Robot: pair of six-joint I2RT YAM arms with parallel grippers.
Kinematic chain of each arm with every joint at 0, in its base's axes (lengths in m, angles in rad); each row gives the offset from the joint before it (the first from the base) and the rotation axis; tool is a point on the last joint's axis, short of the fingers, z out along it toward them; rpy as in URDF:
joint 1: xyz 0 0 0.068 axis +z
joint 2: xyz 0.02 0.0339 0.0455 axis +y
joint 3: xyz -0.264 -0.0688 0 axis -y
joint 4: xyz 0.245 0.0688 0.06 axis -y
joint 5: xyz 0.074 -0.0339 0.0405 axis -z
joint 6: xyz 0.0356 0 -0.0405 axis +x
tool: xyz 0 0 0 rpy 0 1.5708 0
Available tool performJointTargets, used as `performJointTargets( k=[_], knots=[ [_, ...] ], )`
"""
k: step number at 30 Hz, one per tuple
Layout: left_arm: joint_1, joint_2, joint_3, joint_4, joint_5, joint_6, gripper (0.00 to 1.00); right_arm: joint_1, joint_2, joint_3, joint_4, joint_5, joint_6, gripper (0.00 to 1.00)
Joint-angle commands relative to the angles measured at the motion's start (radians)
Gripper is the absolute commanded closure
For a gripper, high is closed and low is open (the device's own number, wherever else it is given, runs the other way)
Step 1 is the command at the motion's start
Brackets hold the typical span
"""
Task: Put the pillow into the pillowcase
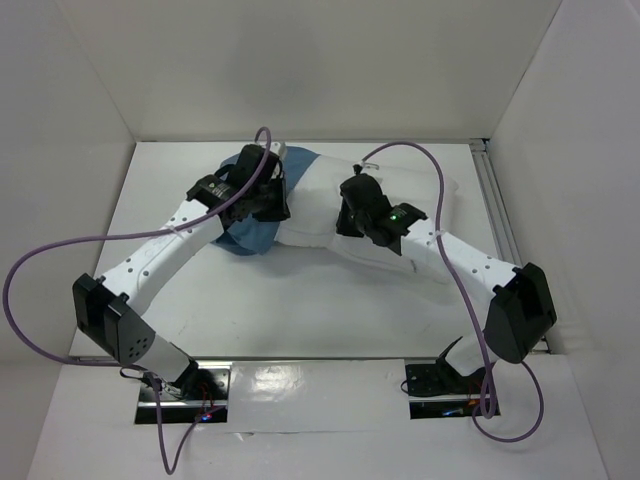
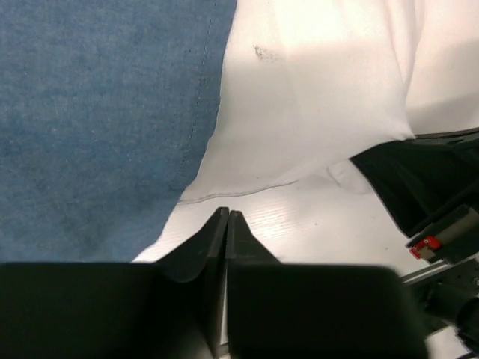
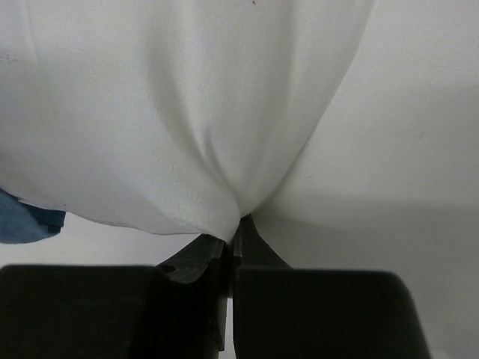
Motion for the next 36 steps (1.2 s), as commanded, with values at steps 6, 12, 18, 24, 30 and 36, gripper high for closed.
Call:
performJointTargets(
  k=[6, 12, 18, 24, 30, 36],
  knots=[
    [-0.004, 0.002, -0.014, 0.032, -0.047, -0.011, 1.00, 0.017, -0.008, 0.082, 0.092, -0.021, 0.009, 1.00],
    [-0.013, -0.064, -0.038, -0.014, -0.180, -0.049, 0.74, 0.017, 0.001, 0.093, 0.081, -0.021, 0.009, 1.00],
    [-0.033, -0.202, -0.222, -0.014, -0.343, -0.067, 0.35, 0.017, 0.021, 0.113, 0.081, -0.039, 0.000, 1.00],
    [-0.042, -0.237, -0.339, -0.014, -0.373, -0.076, 0.15, 0.017, 0.030, 0.122, 0.081, -0.040, -0.010, 1.00],
    [-0.052, -0.207, -0.374, 0.043, -0.385, -0.090, 0.21, 0.017, 0.039, 0.133, 0.081, -0.049, -0.010, 1.00],
    [-0.030, -0.153, -0.383, 0.070, -0.405, -0.081, 0.27, 0.017, 0.039, 0.133, 0.071, -0.040, -0.010, 1.00]
  ],
)
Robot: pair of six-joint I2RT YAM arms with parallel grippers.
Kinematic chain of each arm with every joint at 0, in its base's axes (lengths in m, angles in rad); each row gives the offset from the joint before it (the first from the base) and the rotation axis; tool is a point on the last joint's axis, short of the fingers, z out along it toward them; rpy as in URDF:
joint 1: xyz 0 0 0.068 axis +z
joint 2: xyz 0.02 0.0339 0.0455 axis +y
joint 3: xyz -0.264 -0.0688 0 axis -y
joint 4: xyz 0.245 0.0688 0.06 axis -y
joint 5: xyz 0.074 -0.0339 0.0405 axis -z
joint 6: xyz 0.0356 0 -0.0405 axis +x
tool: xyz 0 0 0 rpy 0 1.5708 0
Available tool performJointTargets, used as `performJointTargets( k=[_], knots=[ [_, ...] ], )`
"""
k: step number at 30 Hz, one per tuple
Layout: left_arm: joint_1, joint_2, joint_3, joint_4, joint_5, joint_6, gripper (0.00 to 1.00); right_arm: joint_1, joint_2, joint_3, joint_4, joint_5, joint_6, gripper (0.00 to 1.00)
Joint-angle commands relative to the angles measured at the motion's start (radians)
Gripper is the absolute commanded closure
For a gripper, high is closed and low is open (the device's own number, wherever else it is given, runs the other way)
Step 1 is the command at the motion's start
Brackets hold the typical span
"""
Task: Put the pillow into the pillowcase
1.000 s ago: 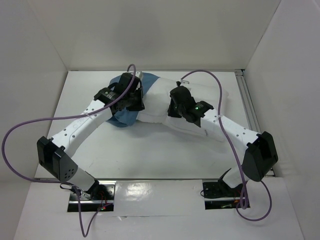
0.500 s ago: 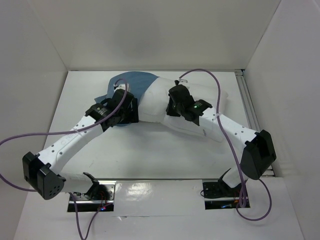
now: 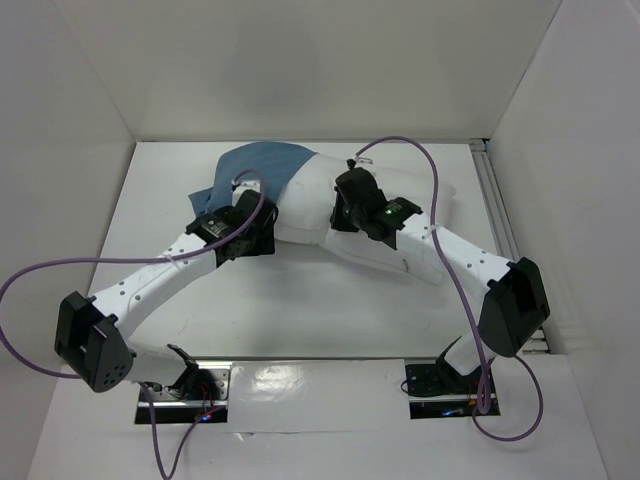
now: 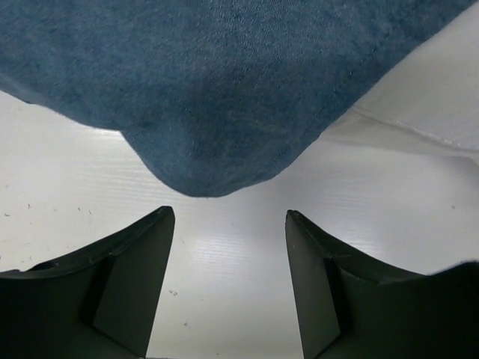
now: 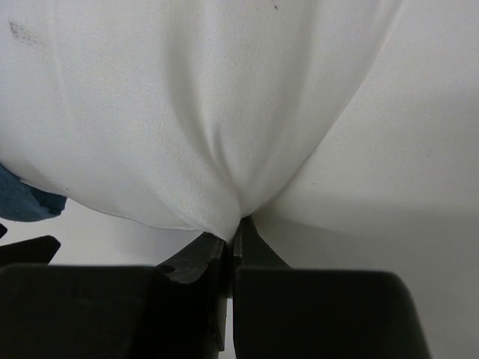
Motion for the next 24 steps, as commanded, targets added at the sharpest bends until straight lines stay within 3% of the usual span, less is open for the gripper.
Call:
performJointTargets(
  k=[1, 13, 16, 18, 19, 22, 23, 24],
  knots=[
    [0.014, 0.021, -0.006, 0.044, -0.038, -0.001, 0.27, 0.013, -0.009, 0.065, 0.070, -0.008, 0.007, 1.00],
    [0.055, 0.097, 0.001, 0.068, -0.130, -0.011, 0.30, 0.013, -0.009, 0.074, 0.070, -0.008, 0.007, 1.00],
    [0.064, 0.116, 0.001, 0.077, -0.130, -0.011, 0.37, 0.013, -0.009, 0.085, 0.070, -0.008, -0.002, 1.00],
    [0.064, 0.116, 0.010, 0.077, -0.130, -0.011, 0.44, 0.013, -0.009, 0.085, 0.061, -0.008, -0.002, 1.00],
    [0.064, 0.116, 0.010, 0.077, -0.119, -0.011, 0.58, 0.013, -0.009, 0.085, 0.061, -0.008, -0.002, 1.00],
    [0.064, 0.107, 0.020, 0.077, -0.092, -0.002, 0.83, 0.013, -0.009, 0.085, 0.061, -0.008, -0.002, 1.00],
    [0.064, 0.107, 0.032, 0.077, -0.076, 0.013, 0.98, 0.013, -0.009, 0.085, 0.061, -0.008, -0.002, 1.00],
    [0.064, 0.107, 0.053, 0.077, -0.056, 0.013, 1.00, 0.013, -0.009, 0.085, 0.061, -0.008, -0.002, 1.00]
  ],
)
